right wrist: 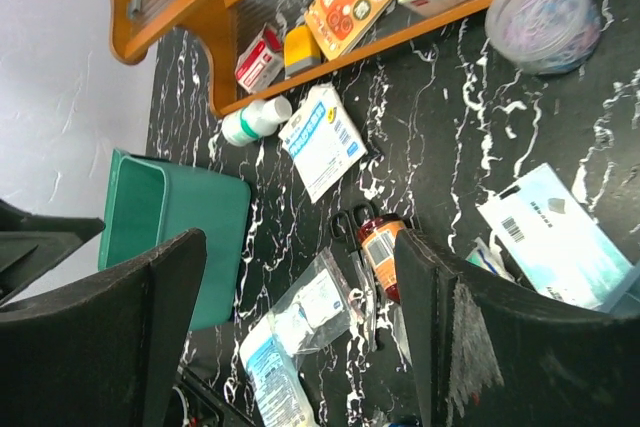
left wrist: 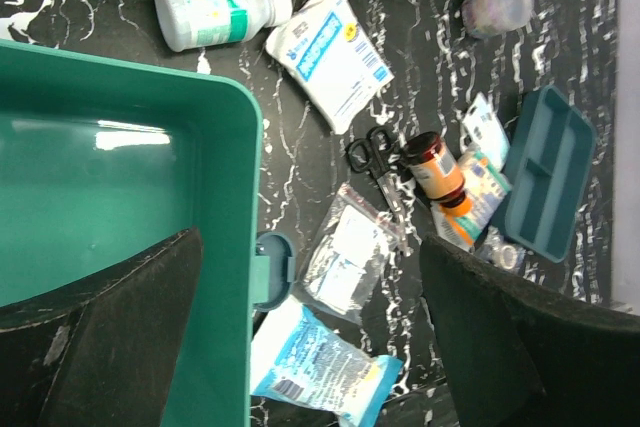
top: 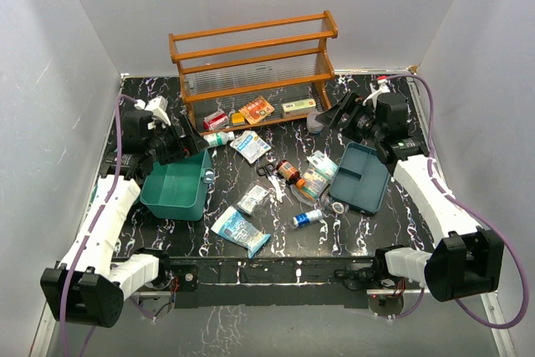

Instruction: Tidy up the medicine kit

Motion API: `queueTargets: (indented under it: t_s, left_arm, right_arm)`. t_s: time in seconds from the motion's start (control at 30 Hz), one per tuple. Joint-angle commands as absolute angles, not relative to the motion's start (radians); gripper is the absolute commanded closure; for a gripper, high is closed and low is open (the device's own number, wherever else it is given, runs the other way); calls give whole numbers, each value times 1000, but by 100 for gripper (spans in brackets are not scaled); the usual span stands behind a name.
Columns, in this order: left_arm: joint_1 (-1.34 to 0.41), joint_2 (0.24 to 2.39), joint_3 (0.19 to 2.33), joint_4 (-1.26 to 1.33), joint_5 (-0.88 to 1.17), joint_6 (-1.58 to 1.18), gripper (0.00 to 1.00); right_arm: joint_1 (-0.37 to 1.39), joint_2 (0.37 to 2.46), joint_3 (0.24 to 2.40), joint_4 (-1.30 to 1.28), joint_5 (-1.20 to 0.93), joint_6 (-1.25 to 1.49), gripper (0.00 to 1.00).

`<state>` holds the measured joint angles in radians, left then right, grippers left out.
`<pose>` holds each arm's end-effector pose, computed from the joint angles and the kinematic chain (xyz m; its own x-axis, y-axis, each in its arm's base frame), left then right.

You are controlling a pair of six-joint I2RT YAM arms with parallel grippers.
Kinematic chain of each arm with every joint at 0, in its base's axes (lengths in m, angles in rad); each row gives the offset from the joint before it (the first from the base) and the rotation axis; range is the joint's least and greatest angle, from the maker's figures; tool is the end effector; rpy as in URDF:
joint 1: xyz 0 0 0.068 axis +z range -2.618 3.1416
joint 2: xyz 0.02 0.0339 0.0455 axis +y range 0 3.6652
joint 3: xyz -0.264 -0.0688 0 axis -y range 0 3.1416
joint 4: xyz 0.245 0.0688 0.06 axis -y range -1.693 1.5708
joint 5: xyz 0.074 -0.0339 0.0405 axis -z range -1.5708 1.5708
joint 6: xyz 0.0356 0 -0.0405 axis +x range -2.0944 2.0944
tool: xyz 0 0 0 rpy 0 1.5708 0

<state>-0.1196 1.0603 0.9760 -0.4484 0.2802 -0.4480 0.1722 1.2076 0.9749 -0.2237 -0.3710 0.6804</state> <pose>0.2306 -0.0376 0.3280 -0.6066 -0.3464 -0.7156 0.0981 0.8606 -0.4997 0.2684 0.0598 0.3149 -0.6397 0.4838 -0.5972 -0.1002 0.7179 0.6889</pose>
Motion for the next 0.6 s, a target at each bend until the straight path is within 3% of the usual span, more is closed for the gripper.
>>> queueTargets:
  t_s: [0.0, 0.47, 0.57]
  left_arm:
    - [-115, 1081, 943, -381, 268, -395, 17]
    - [-190, 1236, 854, -121, 210, -259, 55]
    - [-214, 1296, 881, -140, 178, -203, 73]
  right_arm:
    - [230, 1222, 978, -104, -363, 696, 27]
    - [320, 1299, 959, -139, -320, 685, 39]
    - [330, 1309, 950, -149, -315, 674, 40]
